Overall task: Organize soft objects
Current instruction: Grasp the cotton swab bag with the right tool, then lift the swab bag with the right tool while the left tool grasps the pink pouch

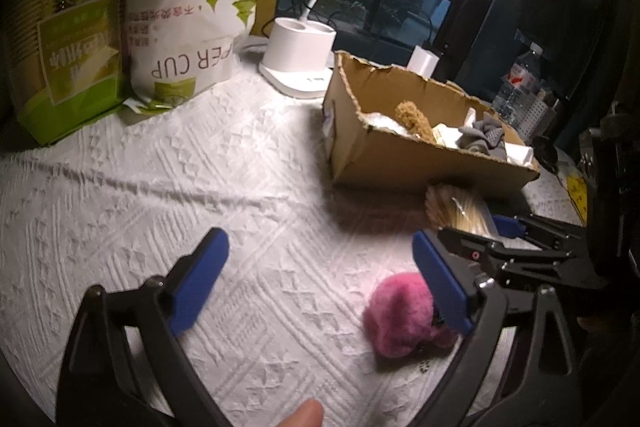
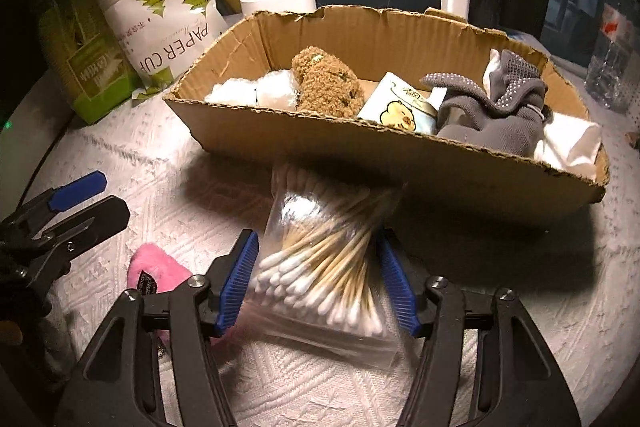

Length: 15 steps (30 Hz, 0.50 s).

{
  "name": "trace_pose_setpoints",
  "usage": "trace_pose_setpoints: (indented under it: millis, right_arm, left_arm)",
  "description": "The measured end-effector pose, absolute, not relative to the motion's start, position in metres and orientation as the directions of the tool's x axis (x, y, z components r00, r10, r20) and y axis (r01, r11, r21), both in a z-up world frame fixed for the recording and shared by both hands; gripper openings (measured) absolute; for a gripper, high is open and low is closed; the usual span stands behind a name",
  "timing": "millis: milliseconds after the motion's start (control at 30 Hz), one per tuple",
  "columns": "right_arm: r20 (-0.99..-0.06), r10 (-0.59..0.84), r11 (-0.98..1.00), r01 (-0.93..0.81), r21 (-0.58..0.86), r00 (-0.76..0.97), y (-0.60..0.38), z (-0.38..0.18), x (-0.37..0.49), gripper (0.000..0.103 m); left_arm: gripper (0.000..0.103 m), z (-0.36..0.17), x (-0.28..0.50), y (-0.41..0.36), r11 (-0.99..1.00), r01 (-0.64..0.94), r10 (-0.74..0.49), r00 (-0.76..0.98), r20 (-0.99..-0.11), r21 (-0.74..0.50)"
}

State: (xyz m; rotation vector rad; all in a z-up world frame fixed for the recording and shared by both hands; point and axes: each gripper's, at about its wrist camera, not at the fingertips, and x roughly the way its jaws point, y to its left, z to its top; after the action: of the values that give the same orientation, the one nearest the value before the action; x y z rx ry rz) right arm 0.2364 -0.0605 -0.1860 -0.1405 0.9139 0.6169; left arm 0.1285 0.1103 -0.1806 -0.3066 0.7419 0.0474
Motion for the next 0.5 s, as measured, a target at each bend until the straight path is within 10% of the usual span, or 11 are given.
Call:
trace_pose_setpoints:
  millis: [500]
  right_arm:
    - [-0.732,0.462,0.82,-0.555,0.138,0.501,-0.093,-0.167,0.217,0.045]
  left_arm:
    - [0.094,-0.181,0.129,0.064,0.97,-0.06,-0.123,0.708,-0.696,-0.234]
